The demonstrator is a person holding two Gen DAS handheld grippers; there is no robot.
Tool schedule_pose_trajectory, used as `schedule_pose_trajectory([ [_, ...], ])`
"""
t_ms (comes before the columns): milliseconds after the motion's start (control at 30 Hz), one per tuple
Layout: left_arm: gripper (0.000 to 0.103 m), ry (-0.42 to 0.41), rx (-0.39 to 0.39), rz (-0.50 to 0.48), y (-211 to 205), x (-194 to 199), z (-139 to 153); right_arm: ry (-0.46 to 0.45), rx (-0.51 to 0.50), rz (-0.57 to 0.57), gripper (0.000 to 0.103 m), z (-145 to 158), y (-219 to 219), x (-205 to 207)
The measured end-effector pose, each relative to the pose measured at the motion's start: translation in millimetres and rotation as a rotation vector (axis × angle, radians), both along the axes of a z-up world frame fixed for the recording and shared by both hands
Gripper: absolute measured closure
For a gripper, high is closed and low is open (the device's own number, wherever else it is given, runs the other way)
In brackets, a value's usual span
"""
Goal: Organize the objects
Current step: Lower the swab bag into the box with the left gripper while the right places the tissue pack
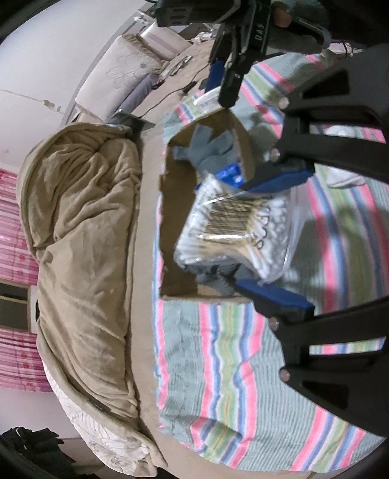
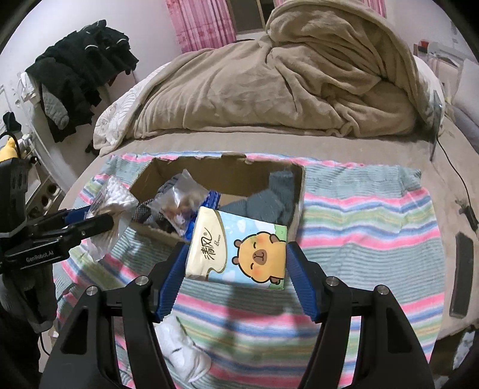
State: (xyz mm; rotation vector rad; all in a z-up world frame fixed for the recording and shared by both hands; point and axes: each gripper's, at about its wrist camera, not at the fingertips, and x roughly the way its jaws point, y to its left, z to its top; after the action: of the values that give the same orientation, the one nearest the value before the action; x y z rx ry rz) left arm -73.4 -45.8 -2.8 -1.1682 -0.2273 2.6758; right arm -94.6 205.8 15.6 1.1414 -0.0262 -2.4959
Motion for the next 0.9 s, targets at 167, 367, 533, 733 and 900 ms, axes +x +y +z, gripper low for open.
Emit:
schedule_pose_trajectory([
  [167, 0.046, 0.009, 0.007, 0.015, -9, -19, 1, 0.013, 0.013, 0.008, 0.034, 3, -9, -19],
  [367, 0.046, 0.008, 0.008, 0.013, -13, -42, -2, 0.009, 0.016, 0.007, 0.034, -2, -19, -48],
  [533, 0.046, -0.002, 0.014, 0.007, -15, -59, -8, -0.003, 0.016, 0.014, 0.034, -9, -28, -66],
  [733, 0.046, -0.036, 0.026, -0.004, -13, -73, -22, -0.021, 0.024, 0.016, 0.034, -21, -36, -83],
  [900, 0.045, -0.066, 0.021, -0.025, -8, -82, -32, -0.03, 0.024, 0.012, 0.034, -27, -42, -98],
])
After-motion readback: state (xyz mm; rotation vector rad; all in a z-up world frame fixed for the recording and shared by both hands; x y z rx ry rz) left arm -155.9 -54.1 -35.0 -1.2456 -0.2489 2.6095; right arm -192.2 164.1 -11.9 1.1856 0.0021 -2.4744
